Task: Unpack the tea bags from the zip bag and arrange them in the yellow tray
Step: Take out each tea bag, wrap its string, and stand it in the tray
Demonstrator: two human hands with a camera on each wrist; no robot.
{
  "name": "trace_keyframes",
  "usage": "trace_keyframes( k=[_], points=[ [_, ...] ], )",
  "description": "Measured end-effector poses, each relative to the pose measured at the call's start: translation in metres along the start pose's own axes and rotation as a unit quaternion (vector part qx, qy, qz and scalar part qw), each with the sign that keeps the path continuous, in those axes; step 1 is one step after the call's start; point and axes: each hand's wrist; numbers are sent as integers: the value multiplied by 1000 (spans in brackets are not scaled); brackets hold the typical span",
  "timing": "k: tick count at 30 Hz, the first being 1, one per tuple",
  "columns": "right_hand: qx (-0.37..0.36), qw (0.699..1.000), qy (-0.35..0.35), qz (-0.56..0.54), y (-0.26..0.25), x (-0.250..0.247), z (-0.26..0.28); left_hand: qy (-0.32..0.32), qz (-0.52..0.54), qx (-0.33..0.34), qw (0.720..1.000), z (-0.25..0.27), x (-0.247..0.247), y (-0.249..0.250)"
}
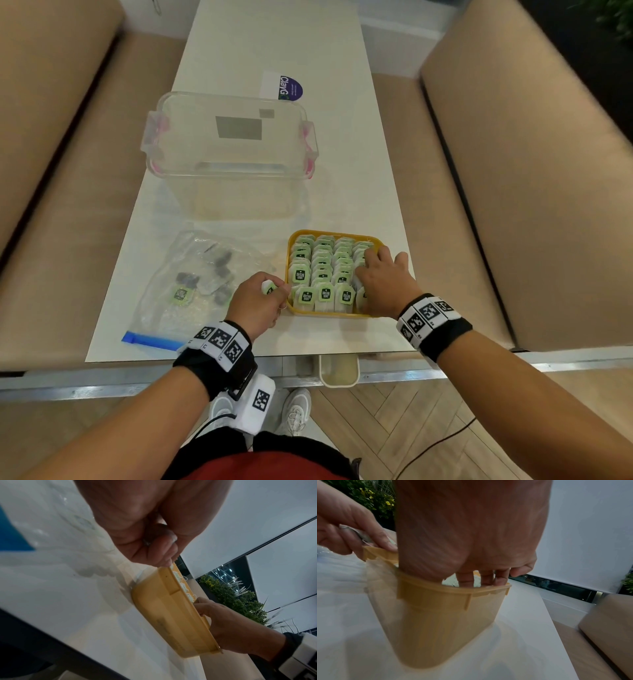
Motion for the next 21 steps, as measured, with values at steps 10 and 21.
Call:
trace_keyframes(
  k=[10,21],
  points=[
    [36,999,12,-6,0,2,-2,0,8,-13,1000,3,-1,3],
    [98,985,75,-122,16,-13,1,-8,116,-48,992,7,-8,10]
  ],
)
Point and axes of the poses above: each hand's wrist, its own z-axis away from the middle knuckle, its own x-axis out of the palm, y = z × x, and after that the axes turned 6 degrees about z, right-handed
